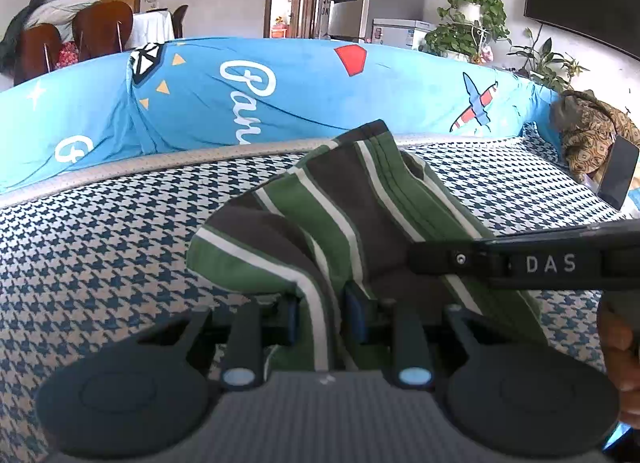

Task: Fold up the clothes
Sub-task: 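Lift the folded shirt off the bed with both grippers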

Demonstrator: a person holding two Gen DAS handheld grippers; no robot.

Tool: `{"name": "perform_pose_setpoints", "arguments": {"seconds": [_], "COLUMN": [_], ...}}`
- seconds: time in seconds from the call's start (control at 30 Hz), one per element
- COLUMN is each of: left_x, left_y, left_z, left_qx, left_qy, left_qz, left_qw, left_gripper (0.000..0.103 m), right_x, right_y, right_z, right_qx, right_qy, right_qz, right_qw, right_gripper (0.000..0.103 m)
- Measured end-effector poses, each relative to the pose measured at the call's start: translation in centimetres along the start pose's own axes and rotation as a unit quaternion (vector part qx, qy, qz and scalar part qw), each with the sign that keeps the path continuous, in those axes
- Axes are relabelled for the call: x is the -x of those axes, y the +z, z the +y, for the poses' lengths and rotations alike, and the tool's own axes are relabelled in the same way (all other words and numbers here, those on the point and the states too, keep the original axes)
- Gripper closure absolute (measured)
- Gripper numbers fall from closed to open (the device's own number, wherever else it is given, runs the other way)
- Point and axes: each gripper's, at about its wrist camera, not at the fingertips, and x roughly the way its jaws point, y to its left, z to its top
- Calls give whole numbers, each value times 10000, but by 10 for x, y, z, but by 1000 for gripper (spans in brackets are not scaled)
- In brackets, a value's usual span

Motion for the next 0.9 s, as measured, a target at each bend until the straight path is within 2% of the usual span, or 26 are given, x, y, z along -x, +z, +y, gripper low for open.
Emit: {"name": "perform_pose_setpoints", "arguments": {"seconds": [0.27, 0.9], "left_x": [15, 56], "left_y": [-2, 5], "left_z": [-6, -28], "left_qx": [132, -25], "left_qy": [138, 530], "left_qz": [-12, -176], "left_qw": [9998, 9984], "left_gripper": [80, 80], "right_x": [10, 49], "right_y": [-3, -8], "right_z": [9, 26], "right_qx": [205, 675], "right_qy": [25, 74], "right_qz": [-101, -551], "right_qw": [9997, 9962], "right_gripper": [78, 78]}}
